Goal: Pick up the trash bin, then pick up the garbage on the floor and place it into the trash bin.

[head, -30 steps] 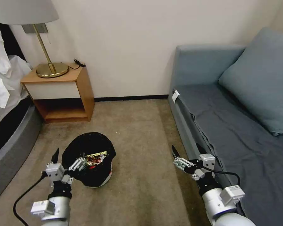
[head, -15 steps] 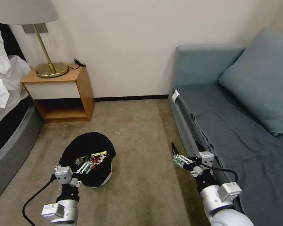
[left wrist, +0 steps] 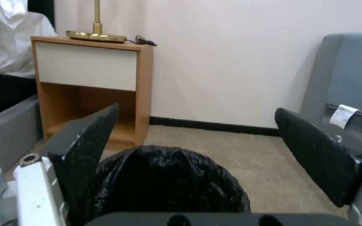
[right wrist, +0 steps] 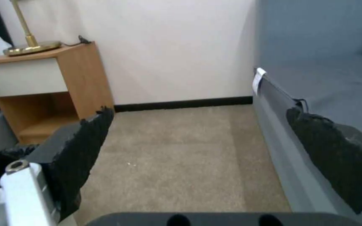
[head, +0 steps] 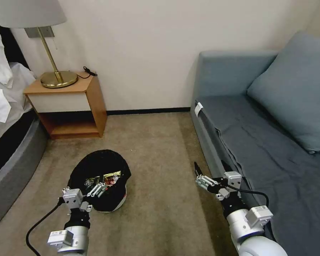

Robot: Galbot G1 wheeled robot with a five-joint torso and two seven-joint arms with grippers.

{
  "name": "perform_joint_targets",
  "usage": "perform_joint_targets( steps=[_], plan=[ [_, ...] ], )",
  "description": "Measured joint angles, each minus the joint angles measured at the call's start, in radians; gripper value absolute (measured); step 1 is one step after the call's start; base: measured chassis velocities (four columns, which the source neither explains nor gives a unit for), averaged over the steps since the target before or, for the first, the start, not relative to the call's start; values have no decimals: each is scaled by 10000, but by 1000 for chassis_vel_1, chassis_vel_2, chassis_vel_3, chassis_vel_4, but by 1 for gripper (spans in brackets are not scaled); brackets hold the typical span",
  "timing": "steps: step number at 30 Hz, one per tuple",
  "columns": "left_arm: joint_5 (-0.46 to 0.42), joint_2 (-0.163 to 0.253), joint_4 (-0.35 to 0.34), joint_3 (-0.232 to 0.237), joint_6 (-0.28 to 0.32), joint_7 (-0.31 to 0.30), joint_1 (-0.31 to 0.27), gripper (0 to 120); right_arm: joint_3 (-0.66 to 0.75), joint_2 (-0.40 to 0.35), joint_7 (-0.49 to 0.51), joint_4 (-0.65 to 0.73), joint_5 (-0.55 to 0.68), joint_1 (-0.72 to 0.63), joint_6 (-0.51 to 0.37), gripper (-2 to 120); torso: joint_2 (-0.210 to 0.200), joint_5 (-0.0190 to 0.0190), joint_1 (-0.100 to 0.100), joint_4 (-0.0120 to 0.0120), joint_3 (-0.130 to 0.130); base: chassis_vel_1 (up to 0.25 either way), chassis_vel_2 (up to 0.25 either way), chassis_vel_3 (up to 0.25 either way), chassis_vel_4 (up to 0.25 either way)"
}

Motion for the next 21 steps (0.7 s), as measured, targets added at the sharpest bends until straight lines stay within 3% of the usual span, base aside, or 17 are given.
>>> perform_joint_targets(
  steps=[16, 21],
  plan=[
    [-14, 1, 9, -8, 11, 12, -4, 100, -2, -6, 9, 1, 7, 3, -7, 100, 0, 0, 1, 0, 1, 0, 0, 0, 0],
    [-16, 2, 9, -9, 15, 13, -6, 100, -3, -6, 14, 3, 10, 4, -8, 100, 0, 0, 1, 0, 1, 80, -93, -98, 92]
  ],
)
